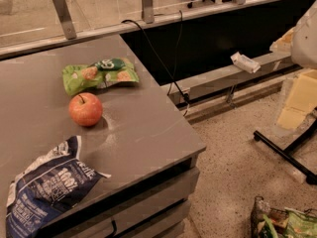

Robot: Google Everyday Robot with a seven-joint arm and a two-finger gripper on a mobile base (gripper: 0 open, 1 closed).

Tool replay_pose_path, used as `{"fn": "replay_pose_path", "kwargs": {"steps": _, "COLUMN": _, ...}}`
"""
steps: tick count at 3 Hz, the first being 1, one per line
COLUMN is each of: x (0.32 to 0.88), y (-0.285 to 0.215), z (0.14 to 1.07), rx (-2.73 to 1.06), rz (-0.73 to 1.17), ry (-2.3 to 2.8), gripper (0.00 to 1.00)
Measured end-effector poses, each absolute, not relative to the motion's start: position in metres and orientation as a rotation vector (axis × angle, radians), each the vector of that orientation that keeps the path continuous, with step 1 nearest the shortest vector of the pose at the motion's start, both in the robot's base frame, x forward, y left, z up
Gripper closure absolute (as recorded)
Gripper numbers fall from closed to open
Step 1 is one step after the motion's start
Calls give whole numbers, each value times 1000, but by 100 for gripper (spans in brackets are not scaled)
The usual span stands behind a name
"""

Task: Move apple near blue chip bag

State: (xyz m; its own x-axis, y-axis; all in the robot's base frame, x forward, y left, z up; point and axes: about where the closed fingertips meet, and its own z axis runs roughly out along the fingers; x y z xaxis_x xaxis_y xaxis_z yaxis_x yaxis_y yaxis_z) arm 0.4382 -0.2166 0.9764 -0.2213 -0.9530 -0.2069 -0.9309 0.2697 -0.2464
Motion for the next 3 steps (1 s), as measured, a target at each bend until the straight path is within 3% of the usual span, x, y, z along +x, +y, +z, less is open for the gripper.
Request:
{"fn": "replay_pose_path", "kwargs": {"steps": 2, "x": 480, "y": -190, "z": 974, "rx": -1821, "rz": -97, "ry": 2158, "gripper": 0}}
{"fn": "replay_pose_path", "kwargs": {"steps": 3, "x": 532, "y": -130, "z": 964, "rx": -1940, "rz": -23, "ry": 2018, "gripper": 0}}
